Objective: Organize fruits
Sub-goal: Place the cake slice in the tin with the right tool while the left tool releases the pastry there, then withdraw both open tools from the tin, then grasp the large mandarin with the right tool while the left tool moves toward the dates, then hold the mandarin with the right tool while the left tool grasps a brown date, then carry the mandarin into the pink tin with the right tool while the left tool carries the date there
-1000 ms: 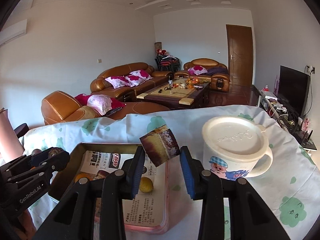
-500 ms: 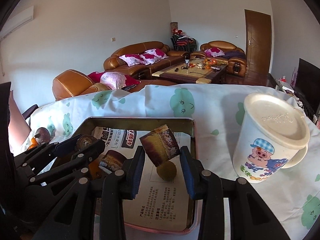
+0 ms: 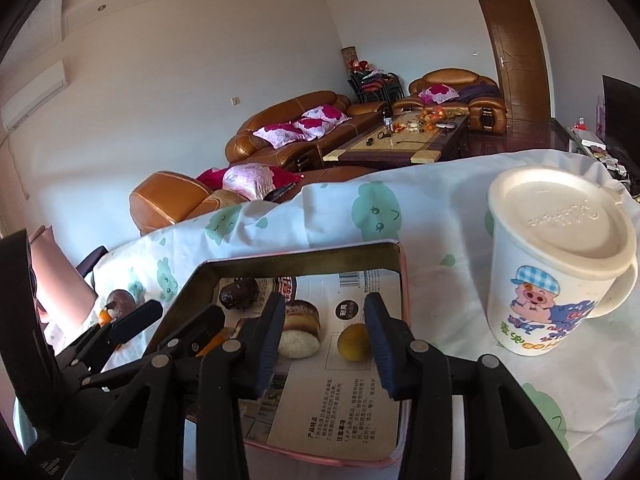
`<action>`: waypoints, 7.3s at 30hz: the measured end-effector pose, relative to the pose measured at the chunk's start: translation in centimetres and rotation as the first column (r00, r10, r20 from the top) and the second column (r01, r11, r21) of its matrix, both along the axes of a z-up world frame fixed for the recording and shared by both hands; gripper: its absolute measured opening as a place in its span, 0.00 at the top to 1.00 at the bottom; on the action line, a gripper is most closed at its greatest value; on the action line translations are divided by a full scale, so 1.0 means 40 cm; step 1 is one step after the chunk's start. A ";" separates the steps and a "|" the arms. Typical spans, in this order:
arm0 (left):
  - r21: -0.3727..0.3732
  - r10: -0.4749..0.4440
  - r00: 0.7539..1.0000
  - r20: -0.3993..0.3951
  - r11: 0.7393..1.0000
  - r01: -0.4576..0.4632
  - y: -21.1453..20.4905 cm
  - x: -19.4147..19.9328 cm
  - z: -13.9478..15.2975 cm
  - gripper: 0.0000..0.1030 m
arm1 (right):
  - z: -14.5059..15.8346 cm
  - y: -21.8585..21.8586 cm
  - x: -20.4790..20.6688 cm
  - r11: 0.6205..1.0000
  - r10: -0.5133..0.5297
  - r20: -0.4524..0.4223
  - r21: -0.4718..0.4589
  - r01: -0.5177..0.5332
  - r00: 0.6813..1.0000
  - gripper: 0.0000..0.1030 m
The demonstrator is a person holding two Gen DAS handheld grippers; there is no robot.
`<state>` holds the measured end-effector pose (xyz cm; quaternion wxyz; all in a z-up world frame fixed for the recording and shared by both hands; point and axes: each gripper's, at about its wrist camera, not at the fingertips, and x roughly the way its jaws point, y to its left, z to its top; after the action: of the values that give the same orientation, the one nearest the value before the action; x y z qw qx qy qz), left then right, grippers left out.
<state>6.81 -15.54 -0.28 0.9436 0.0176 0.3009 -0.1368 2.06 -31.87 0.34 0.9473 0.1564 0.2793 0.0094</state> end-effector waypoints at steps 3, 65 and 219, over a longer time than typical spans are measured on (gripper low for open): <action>0.014 -0.016 0.996 0.091 1.000 0.015 -0.001 -0.048 0.032 0.00 | 0.021 0.004 -0.020 1.000 -0.022 0.060 -0.017 0.023 0.998 0.30; 0.119 0.425 0.905 0.025 0.897 -0.425 0.682 0.015 -0.018 0.00 | -0.006 0.575 0.035 0.990 -0.042 0.042 -0.131 0.047 0.998 0.28; 0.086 0.058 0.988 0.146 0.994 -0.071 0.116 -0.159 0.035 0.63 | 0.046 0.193 -0.130 0.947 -0.070 0.110 -0.303 0.101 0.991 0.51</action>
<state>0.47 -10.90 1.11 0.9649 0.0606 0.2388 -0.0905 -3.15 -24.15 2.19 0.9722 0.0180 0.2234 -0.0679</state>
